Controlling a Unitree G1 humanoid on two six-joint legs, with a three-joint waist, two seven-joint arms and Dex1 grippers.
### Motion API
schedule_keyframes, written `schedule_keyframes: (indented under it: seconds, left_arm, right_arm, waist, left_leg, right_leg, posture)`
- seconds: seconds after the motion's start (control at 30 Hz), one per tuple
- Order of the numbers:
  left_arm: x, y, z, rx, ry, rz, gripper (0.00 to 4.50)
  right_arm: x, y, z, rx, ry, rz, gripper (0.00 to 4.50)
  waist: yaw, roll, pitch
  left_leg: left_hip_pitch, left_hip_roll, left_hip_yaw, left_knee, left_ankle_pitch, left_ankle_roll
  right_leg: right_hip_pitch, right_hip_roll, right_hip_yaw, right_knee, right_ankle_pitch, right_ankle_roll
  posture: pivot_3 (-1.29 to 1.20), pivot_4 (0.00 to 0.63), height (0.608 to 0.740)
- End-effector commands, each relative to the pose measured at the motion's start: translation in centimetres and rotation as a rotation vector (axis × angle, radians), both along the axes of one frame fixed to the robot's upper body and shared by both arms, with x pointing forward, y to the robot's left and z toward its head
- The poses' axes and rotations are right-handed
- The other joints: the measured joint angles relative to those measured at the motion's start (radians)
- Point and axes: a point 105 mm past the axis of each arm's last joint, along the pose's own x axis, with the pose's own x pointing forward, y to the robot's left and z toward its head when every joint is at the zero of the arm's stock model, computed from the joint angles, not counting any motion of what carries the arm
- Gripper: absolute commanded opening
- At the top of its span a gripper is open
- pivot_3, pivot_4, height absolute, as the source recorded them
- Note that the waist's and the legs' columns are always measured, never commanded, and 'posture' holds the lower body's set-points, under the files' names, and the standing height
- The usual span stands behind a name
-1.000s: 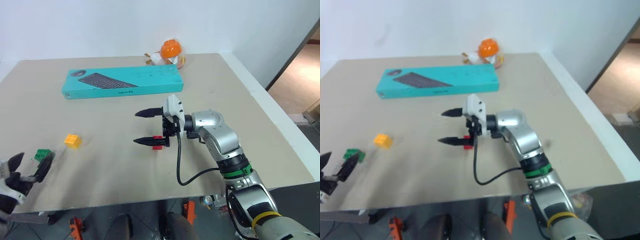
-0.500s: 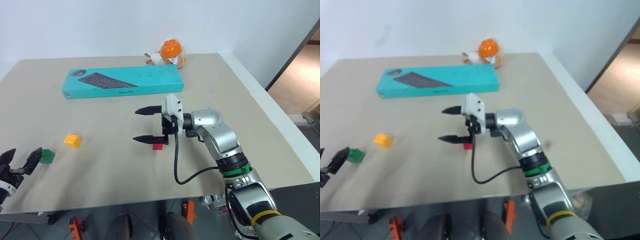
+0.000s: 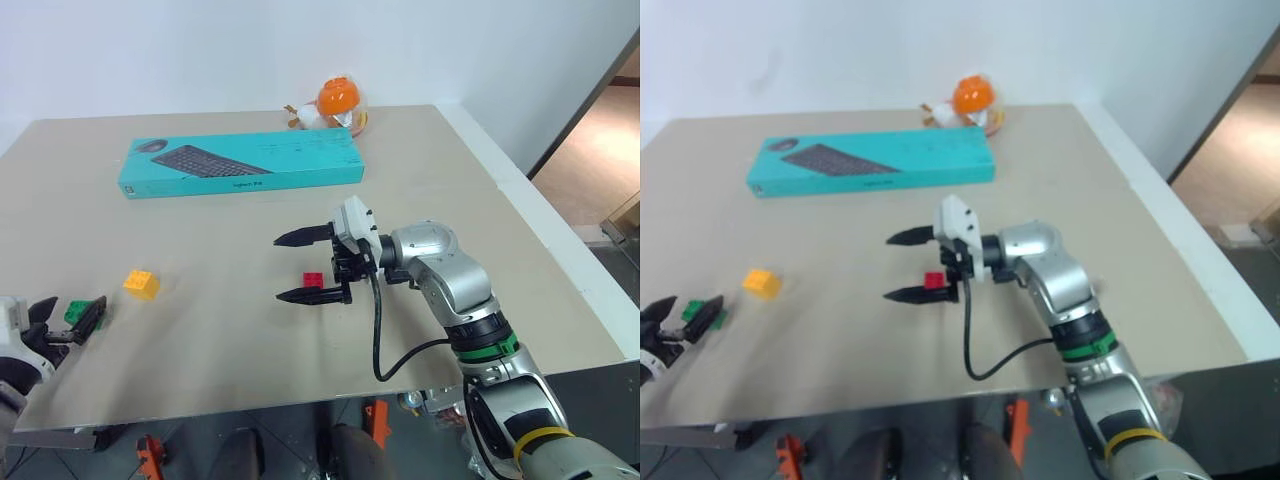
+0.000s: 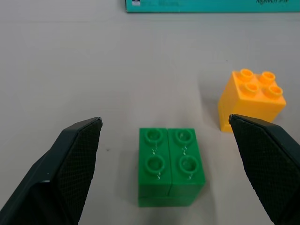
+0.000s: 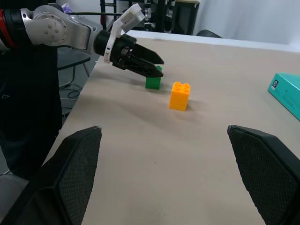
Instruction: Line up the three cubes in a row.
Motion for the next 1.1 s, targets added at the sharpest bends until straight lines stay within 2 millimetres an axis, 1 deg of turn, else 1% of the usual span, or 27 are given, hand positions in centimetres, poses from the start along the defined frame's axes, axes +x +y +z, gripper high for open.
schedule_keyframes:
  seconds: [0.03, 0.17, 0.3, 0.37, 0.4, 0.43, 0.47, 0.5, 0.77, 0.9, 1.03, 1.1]
  left_arm:
    - [0.0, 0.0, 0.0, 0.021, 0.004, -0.004, 4.50]
    - [0.0, -0.4, -1.0, 0.014, 0.038, -0.012, 4.50]
    - [-0.1, -0.1, -1.7, 0.034, 0.072, 0.010, 3.39]
    - [-0.1, -0.2, -1.9, 0.038, 0.076, 0.005, 2.64]
    - [-0.2, -0.1, -2.1, 0.042, 0.081, 0.010, 2.37]
    - [-0.3, 0.0, -2.2, 0.046, 0.086, 0.014, 1.94]
    - [-0.3, 0.0, -2.3, 0.049, 0.089, 0.017, 1.60]
    - [-0.4, 0.2, -2.4, 0.053, 0.092, 0.024, 1.36]
    - [-0.4, 0.7, -1.6, 0.079, 0.079, 0.042, 1.36]
    - [-0.5, 0.5, -1.5, 0.084, 0.069, 0.030, 1.33]
    - [-0.5, 0.9, -1.3, 0.105, 0.065, 0.064, 1.33]
    - [-0.6, 1.0, -0.8, 0.123, 0.057, 0.069, 1.33]
  right_arm:
    - [-0.7, 0.2, 0.5, 0.000, -0.045, 0.024, 4.45]
    - [-0.7, 0.1, 0.4, -0.004, -0.048, 0.020, 4.45]
    - [-0.7, 0.0, 0.4, -0.008, -0.053, 0.013, 4.50]
    - [-0.7, -0.1, 0.3, -0.012, -0.054, 0.010, 4.50]
    - [-0.7, -0.2, 0.3, -0.015, -0.055, 0.009, 4.50]
    - [-0.7, -0.2, 0.3, -0.017, -0.055, 0.007, 4.50]
    - [-0.7, -0.2, 0.2, -0.018, -0.055, 0.006, 4.50]
    - [-0.6, -0.2, 0.2, -0.017, -0.054, 0.004, 4.50]
    - [-0.5, -0.2, 0.2, -0.019, -0.057, -0.001, 4.50]
    - [-0.5, 0.0, 0.2, -0.016, -0.058, 0.003, 4.50]
    - [-0.5, 0.1, 0.2, -0.014, -0.059, 0.007, 4.50]
    - [-0.5, 0.1, 0.3, -0.013, -0.059, 0.007, 4.50]
  waist:
    - [0.000, 0.000, 0.000]
    - [0.000, 0.000, 0.000]
    - [0.000, 0.000, 0.000]
    - [0.000, 0.000, 0.000]
    - [0.000, 0.000, 0.000]
    - [0.000, 0.000, 0.000]
    - [0.000, 0.000, 0.000]
    - [0.000, 0.000, 0.000]
    - [0.000, 0.000, 0.000]
    - [0.000, 0.000, 0.000]
    - [0.000, 0.000, 0.000]
    - [0.000, 0.000, 0.000]
  left_leg:
    - [0.000, 0.000, 0.000, 0.000, 0.000, 0.000]
    - [0.000, 0.000, 0.000, 0.000, 0.000, 0.000]
    - [0.000, 0.000, 0.000, 0.000, 0.000, 0.000]
    - [0.000, 0.000, 0.000, 0.000, 0.000, 0.000]
    - [0.000, 0.000, 0.000, 0.000, 0.000, 0.000]
    - [0.000, 0.000, 0.000, 0.000, 0.000, 0.000]
    - [0.000, 0.000, 0.000, 0.000, 0.000, 0.000]
    - [0.000, 0.000, 0.000, 0.000, 0.000, 0.000]
    - [0.000, 0.000, 0.000, 0.000, 0.000, 0.000]
    - [0.000, 0.000, 0.000, 0.000, 0.000, 0.000]
    - [0.000, 0.000, 0.000, 0.000, 0.000, 0.000]
    - [0.000, 0.000, 0.000, 0.000, 0.000, 0.000]
  right_leg:
    - [0.000, 0.000, 0.000, 0.000, 0.000, 0.000]
    - [0.000, 0.000, 0.000, 0.000, 0.000, 0.000]
    - [0.000, 0.000, 0.000, 0.000, 0.000, 0.000]
    - [0.000, 0.000, 0.000, 0.000, 0.000, 0.000]
    - [0.000, 0.000, 0.000, 0.000, 0.000, 0.000]
    - [0.000, 0.000, 0.000, 0.000, 0.000, 0.000]
    - [0.000, 0.000, 0.000, 0.000, 0.000, 0.000]
    - [0.000, 0.000, 0.000, 0.000, 0.000, 0.000]
    - [0.000, 0.000, 0.001, 0.000, 0.000, 0.000]
    - [0.000, 0.000, 0.001, 0.000, 0.000, 0.000]
    - [0.000, 0.000, 0.001, 0.000, 0.000, 0.000]
    - [0.000, 0.000, 0.001, 0.000, 0.000, 0.000]
  posture:
    - [0.00, 0.150, 0.740]
    - [0.00, 0.150, 0.740]
    - [0.00, 0.150, 0.740]
    - [0.00, 0.150, 0.740]
    - [0.00, 0.150, 0.740]
    - [0.00, 0.150, 0.740]
    - [0.00, 0.150, 0.740]
    - [0.00, 0.150, 0.740]
    - [0.00, 0.150, 0.740]
    - [0.00, 0.150, 0.740]
    - [0.00, 0.150, 0.740]
    - [0.00, 0.150, 0.740]
